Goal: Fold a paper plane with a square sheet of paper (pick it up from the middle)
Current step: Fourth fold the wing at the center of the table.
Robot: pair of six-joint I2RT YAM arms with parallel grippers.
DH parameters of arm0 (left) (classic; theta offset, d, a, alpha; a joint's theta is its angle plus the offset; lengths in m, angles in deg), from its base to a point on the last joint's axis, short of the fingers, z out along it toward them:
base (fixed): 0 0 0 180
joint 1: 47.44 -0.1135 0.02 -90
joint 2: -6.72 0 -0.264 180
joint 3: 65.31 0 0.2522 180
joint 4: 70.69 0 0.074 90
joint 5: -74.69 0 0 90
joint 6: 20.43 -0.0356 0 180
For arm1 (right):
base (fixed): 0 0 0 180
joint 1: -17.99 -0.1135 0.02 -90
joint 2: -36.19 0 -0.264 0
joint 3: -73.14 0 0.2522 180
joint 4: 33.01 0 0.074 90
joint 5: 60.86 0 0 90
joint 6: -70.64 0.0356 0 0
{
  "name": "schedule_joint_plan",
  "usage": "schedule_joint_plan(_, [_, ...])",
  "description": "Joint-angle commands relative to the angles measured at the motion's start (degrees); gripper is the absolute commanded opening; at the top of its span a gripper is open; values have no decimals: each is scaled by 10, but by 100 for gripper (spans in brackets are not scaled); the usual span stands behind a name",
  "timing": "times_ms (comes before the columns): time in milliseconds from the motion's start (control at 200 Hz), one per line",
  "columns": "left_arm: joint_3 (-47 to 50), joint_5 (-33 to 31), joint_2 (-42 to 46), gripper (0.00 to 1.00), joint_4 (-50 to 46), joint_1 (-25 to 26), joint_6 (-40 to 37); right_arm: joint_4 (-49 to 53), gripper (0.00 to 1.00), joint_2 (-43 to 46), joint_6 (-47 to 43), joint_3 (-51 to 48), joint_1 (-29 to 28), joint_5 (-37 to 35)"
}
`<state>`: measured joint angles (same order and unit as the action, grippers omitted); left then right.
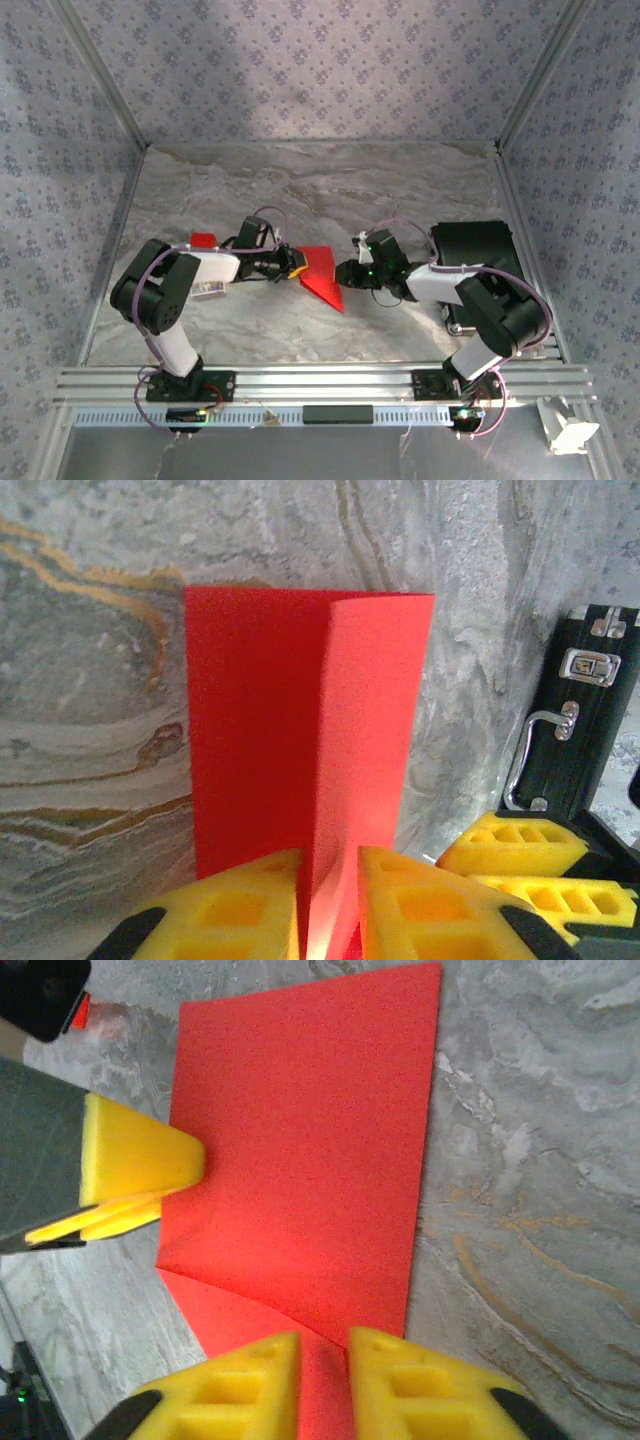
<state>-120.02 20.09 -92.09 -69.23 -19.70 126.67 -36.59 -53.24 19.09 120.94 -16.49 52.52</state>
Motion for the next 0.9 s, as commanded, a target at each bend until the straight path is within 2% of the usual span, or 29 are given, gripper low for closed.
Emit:
schedule_joint_plan(0, [-11, 13, -5, 19, 27, -1, 10, 41, 29, 40, -13, -6, -1, -44])
schedule_joint_plan(195, [-14, 23, -10, 20, 49, 3, 23, 77, 39, 111, -20, -26, -8, -125])
schedule_joint_plan(340, [-21, 28, -15, 20, 50, 3, 22, 86, 42, 162, -69, -35, -37, -206])
schedule_joint_plan(460, [-23, 25, -17, 16, 51, 3, 23, 58, 46, 185, -119, -55, -70, -268])
schedule_joint_plan(555, [-21, 16, -17, 9, 52, 3, 26, 19, 54, 176, -184, -78, -105, -298])
schedule_joint_plan(630, [-17, 7, -14, 8, 58, 7, 31, 47, 52, 158, -263, -65, -132, -315])
schedule_joint_plan(705, [-16, 0, -13, 7, 66, 12, 36, 75, 49, 143, -304, -48, -163, -345])
schedule_joint_plan(900, [-19, -5, -12, 8, 70, 21, 44, 30, 48, 115, -365, -50, -234, -417])
